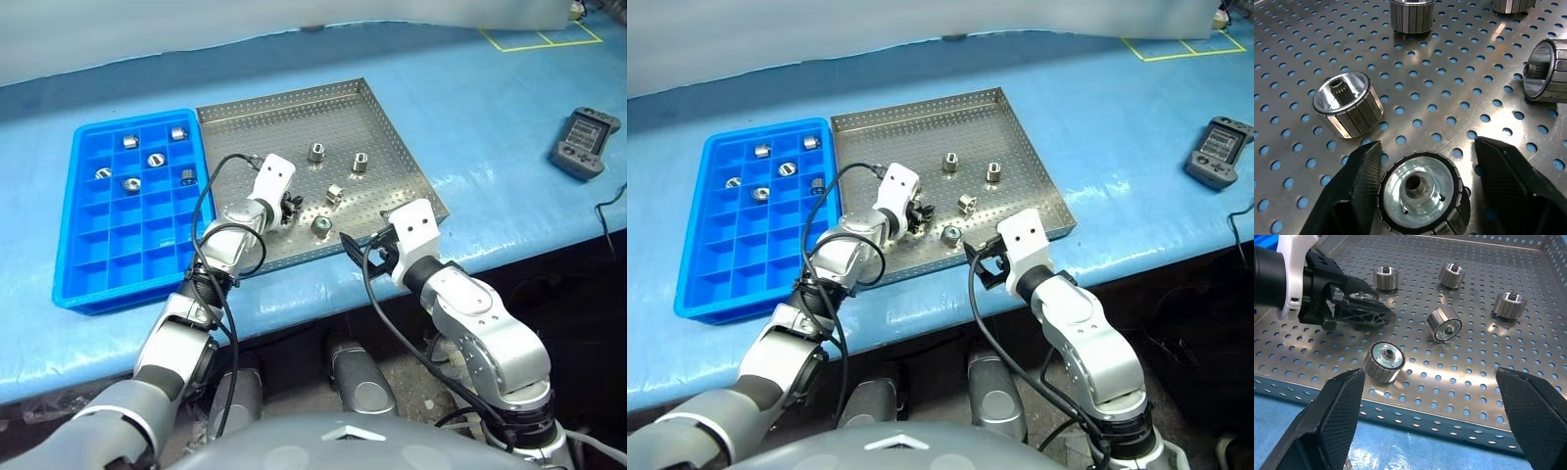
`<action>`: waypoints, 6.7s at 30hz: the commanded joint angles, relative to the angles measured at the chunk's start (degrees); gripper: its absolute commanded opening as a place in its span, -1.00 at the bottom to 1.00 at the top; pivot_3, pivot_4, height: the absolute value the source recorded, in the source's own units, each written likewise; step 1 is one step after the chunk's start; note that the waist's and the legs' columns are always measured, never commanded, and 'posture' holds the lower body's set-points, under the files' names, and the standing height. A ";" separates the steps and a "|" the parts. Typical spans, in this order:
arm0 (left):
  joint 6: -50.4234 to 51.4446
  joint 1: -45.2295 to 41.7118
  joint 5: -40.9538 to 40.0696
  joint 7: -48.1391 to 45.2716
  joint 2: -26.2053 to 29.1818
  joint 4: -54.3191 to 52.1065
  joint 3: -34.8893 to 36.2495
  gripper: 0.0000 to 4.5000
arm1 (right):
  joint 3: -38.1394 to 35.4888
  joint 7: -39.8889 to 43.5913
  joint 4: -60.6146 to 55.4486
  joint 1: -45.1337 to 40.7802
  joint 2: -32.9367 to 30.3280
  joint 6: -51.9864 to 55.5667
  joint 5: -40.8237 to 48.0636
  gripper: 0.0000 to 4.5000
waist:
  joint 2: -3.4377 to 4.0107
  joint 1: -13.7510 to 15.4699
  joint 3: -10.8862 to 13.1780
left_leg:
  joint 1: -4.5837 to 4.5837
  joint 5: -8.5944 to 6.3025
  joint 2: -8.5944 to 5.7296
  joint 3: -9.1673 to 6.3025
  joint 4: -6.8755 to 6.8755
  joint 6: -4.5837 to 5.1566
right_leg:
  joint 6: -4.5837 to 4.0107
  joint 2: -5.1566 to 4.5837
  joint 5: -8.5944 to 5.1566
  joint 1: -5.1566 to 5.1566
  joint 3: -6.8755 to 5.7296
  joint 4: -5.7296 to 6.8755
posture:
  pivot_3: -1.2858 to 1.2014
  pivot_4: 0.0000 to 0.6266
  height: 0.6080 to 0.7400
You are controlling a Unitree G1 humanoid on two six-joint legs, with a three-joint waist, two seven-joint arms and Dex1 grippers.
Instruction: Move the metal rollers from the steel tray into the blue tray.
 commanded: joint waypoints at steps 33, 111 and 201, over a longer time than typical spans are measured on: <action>-5.17 23.95 3.10 18.34 6.66 -36.44 29.64 -0.19 | 15.07 9.03 19.01 -21.11 13.52 -13.79 -1.39 1.00 | -0.07 9.44 -0.03 | 0.02 0.03 0.00 -0.16 -0.03 -0.05 | -0.10 -0.02 -0.03 0.04 -0.19 0.02 | 0.16 -0.52 1.00; -27.32 -18.38 2.21 10.93 -8.45 38.68 14.41 -0.13 | 4.61 -0.17 6.22 -6.03 8.70 -8.60 -5.52 1.00 | -0.13 1.96 -0.04 | -0.02 0.07 -0.06 -0.13 -0.03 -0.05 | 0.23 -0.03 0.15 0.03 -0.10 0.01 | -0.09 -0.52 1.00; -4.85 6.18 -4.71 -23.45 5.79 -16.21 -4.02 0.99 | 2.48 -0.76 0.67 1.61 8.08 -6.99 -6.61 1.00 | -0.16 2.90 -0.11 | 0.04 0.10 0.01 -0.05 -0.07 -0.09 | -0.19 0.00 -0.09 0.00 -0.09 0.04 | -0.10 -0.52 1.00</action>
